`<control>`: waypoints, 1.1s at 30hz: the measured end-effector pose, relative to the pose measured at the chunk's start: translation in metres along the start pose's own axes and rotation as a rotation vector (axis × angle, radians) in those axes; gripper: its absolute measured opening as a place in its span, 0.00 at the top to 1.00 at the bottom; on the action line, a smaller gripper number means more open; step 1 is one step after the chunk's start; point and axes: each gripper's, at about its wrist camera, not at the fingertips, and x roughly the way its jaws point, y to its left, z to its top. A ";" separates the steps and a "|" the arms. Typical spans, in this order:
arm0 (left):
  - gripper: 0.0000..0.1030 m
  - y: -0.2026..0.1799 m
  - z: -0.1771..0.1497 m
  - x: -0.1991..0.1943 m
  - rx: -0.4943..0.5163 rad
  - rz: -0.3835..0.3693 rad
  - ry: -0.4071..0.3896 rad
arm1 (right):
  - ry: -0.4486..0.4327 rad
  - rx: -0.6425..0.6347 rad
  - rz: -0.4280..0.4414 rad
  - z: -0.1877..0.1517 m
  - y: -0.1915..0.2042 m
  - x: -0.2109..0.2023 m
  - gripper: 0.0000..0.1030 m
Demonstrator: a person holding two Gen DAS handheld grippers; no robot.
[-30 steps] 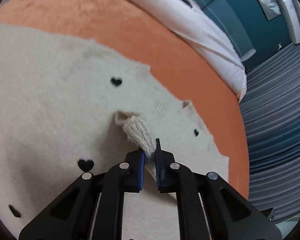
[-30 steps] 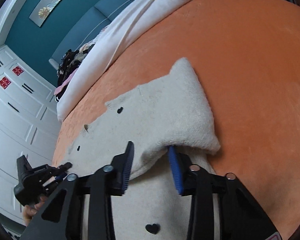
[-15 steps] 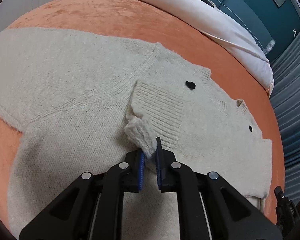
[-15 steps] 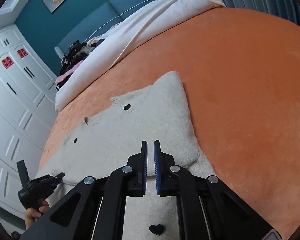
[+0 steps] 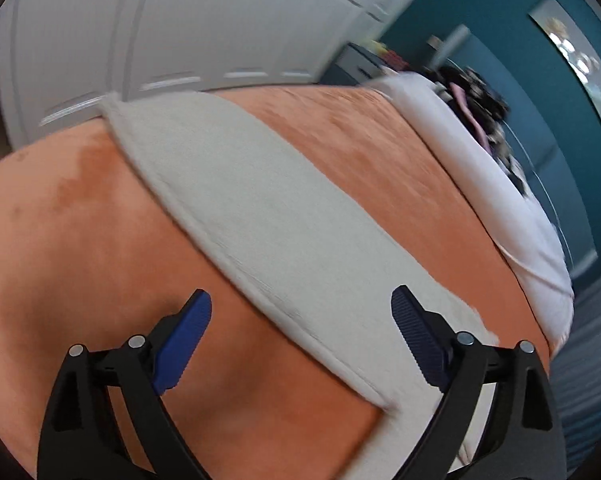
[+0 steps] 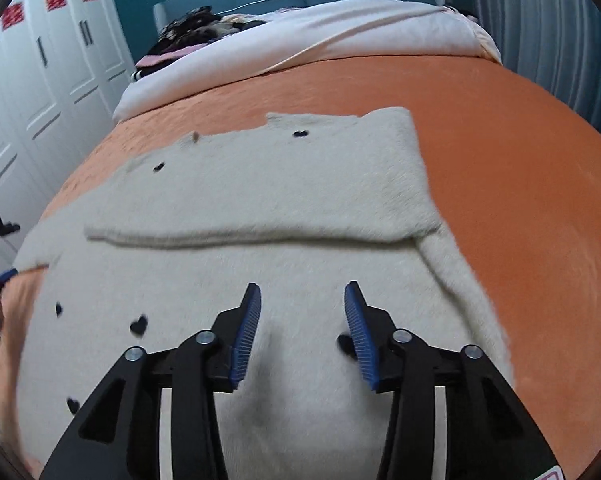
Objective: Fold small clothes
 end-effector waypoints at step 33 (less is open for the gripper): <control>0.68 -0.273 -0.236 -0.033 0.590 -0.472 0.358 | 0.023 0.127 0.217 -0.030 -0.020 -0.006 0.28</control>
